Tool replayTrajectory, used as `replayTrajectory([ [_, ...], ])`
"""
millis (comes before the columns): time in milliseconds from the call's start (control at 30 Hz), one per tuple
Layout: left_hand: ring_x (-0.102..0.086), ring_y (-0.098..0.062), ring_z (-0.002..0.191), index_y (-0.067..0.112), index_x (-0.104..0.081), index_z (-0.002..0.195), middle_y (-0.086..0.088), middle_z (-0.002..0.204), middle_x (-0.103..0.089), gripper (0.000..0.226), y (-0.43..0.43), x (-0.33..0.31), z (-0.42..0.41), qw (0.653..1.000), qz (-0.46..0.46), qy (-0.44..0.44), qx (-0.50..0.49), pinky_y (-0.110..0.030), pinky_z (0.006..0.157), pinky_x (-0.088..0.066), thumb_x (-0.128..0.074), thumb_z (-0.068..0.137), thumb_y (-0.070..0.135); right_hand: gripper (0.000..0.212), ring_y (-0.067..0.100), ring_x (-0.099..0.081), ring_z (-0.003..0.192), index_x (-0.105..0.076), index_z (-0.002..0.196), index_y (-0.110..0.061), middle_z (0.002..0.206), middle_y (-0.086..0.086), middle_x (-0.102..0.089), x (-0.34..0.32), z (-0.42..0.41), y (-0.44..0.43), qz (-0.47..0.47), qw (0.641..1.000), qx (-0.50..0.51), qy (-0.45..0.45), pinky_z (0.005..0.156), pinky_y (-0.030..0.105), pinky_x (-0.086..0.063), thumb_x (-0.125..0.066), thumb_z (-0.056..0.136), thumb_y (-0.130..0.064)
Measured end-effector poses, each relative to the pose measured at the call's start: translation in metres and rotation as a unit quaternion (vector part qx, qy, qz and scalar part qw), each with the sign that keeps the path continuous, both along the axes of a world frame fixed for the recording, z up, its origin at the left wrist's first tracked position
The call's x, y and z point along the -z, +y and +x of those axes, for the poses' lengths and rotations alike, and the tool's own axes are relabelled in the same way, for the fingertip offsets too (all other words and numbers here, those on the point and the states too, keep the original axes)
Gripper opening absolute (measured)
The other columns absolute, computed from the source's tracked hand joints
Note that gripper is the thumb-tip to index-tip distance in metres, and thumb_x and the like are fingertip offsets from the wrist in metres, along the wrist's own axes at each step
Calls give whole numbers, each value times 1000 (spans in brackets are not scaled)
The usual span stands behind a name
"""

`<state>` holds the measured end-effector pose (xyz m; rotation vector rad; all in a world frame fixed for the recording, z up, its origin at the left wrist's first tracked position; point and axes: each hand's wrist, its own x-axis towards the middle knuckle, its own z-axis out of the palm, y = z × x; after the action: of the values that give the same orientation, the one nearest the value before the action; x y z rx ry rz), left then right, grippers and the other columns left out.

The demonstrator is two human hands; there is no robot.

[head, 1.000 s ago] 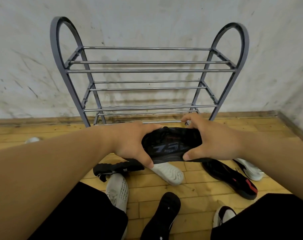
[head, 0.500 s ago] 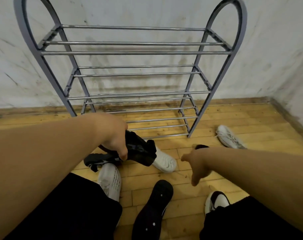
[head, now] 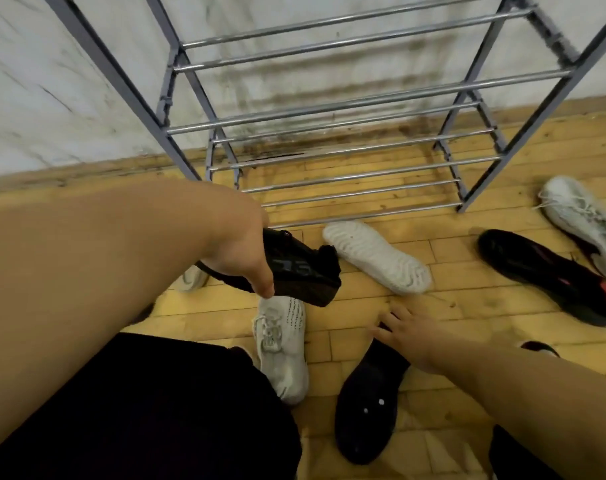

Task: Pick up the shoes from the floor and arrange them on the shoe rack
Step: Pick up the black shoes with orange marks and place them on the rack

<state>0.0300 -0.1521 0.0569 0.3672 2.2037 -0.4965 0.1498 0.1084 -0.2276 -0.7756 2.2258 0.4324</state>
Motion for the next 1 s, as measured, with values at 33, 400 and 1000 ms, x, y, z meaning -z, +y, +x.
replayTrajectory([
  [33, -62, -23, 103, 32, -52, 140, 4, 111, -63, 91, -3, 2, -2, 1000, 5, -5, -1, -44, 96, -54, -73, 66, 81, 90, 38, -28, 144, -10, 163, -26, 162, 12, -23, -4, -5, 2, -7, 1000, 5, -22, 112, 47, -37, -67, 94, -29],
  [400, -66, -22, 93, 33, -59, 128, 6, 100, -66, 83, 4, -12, -2, 995, 16, 95, 8, -42, 89, -58, -73, 63, 82, 81, 28, -72, 78, -26, 157, -19, 119, 18, -58, -111, -77, 26, -44, 812, 553, -179, 55, 25, -55, -43, 97, -72],
  [1000, -58, -27, 110, 38, -44, 147, 1, 119, -60, 95, 142, -90, 58, 903, 313, 285, 73, -42, 91, -55, -58, 68, 89, 139, 31, -59, 126, 5, 161, -43, 155, 6, -49, -354, -38, 186, -128, 846, 502, 123, 103, 45, -53, -87, 59, -68],
])
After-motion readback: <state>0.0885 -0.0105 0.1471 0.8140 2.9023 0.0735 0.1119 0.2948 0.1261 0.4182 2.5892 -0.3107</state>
